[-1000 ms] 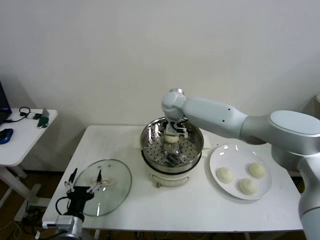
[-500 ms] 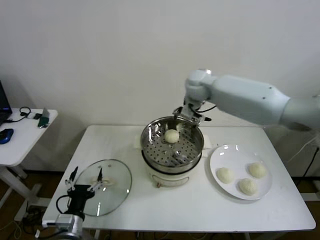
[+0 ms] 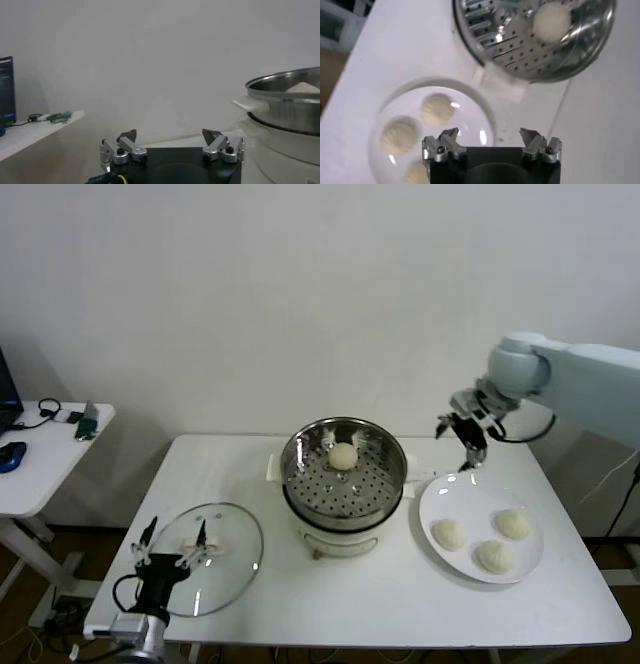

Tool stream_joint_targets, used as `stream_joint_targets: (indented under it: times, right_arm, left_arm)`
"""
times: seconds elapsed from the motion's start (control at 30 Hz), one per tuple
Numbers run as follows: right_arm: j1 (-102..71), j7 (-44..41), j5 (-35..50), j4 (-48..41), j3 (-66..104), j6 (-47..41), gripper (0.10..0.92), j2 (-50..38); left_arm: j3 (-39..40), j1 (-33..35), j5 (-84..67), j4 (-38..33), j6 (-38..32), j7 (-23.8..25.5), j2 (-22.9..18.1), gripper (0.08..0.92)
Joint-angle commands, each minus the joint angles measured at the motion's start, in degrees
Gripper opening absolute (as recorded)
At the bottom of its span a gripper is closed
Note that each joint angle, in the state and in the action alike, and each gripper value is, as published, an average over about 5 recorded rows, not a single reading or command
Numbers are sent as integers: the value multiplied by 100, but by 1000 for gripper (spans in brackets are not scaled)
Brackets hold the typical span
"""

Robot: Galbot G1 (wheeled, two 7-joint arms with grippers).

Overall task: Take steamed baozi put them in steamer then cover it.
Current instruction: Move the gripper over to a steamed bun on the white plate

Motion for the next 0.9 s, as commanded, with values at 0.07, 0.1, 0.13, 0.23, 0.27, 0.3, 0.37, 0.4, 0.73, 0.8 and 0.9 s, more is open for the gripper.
stream_joint_targets:
  times: [0.07, 0.1, 0.13, 0.23, 0.27, 0.3, 0.37, 0.4, 0.73, 0.8, 0.9]
  right_arm:
    - [-1410, 171, 58, 328, 431, -747, 823, -1226]
    - [-1691, 182, -21, 262, 653, -760, 823, -1209]
    - [-1952, 195, -98, 193, 863, -767, 823, -1179]
    - [-2589, 254, -277, -64, 1325, -771, 823, -1003]
    - [-2743, 279, -317, -143, 1442, -770, 823, -928]
    - [-2899, 306, -349, -223, 1556, -770, 823, -843]
    - [-3109, 357, -366, -345, 1738, -775, 823, -685]
    - [-3200, 377, -366, -409, 1821, -779, 823, -596]
    - [-3484, 434, -476, -1098, 2248, -751, 823, 62]
    - [-3506, 422, -520, -1202, 2284, -736, 823, 139]
    - [-3533, 394, -623, -1330, 2310, -690, 823, 231]
  left_arm:
    - [9, 9, 4, 12, 6, -4, -5, 823]
    - [12, 11, 11, 14, 7, -5, -14, 823]
    - [14, 16, 17, 14, 8, -6, -22, 823]
    - [7, 40, 34, 13, 7, -8, -38, 823]
    - [-1, 50, 37, 11, 7, -8, -40, 823]
    - [-11, 61, 39, 10, 5, -7, -42, 823]
    - [-32, 82, 40, 11, 3, -7, -43, 823]
    - [-44, 92, 40, 13, 1, -7, -43, 823]
    - [-86, 181, 55, 21, -37, -13, -84, 823]
    - [-89, 187, 57, 29, -43, -14, -91, 823]
    - [-96, 187, 58, 42, -47, -15, -94, 823]
